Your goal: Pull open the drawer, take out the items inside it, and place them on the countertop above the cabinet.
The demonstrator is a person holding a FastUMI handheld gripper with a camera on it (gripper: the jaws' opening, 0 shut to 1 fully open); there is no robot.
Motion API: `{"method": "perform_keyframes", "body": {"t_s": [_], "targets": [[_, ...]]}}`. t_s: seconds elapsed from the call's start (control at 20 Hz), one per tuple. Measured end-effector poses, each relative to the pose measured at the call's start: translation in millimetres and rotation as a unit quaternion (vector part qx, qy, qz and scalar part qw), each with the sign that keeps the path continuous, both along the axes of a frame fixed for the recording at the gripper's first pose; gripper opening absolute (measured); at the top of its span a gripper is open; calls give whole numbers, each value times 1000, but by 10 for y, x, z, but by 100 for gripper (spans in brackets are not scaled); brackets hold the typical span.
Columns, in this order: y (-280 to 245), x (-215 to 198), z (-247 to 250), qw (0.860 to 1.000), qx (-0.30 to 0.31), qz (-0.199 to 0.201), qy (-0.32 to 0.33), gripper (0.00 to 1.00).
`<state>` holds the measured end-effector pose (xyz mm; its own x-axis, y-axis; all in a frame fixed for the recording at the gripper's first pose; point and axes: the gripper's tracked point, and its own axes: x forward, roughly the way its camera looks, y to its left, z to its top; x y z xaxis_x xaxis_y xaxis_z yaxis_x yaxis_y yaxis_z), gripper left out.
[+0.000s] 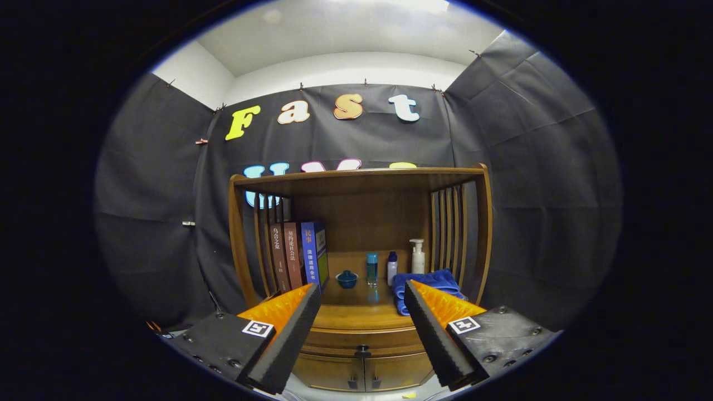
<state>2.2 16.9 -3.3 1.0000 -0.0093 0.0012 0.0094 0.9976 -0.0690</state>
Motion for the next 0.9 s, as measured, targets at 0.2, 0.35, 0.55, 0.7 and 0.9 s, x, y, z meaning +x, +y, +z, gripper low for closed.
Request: {"method": "perform_keyframes", "body": {"t_s": [0.2, 0.35, 0.55, 0.7, 0.9], "targets": [[76, 66, -318, 1000, -5, 8, 24, 98], [100, 154, -642, 999, -5, 11, 44, 98], [98, 387, -1179, 997, -6, 12, 77, 99], [-15, 597, -1722, 993, 9, 6, 119, 98], [-267, 796, -2377, 985, 13, -15, 171, 99]]}}
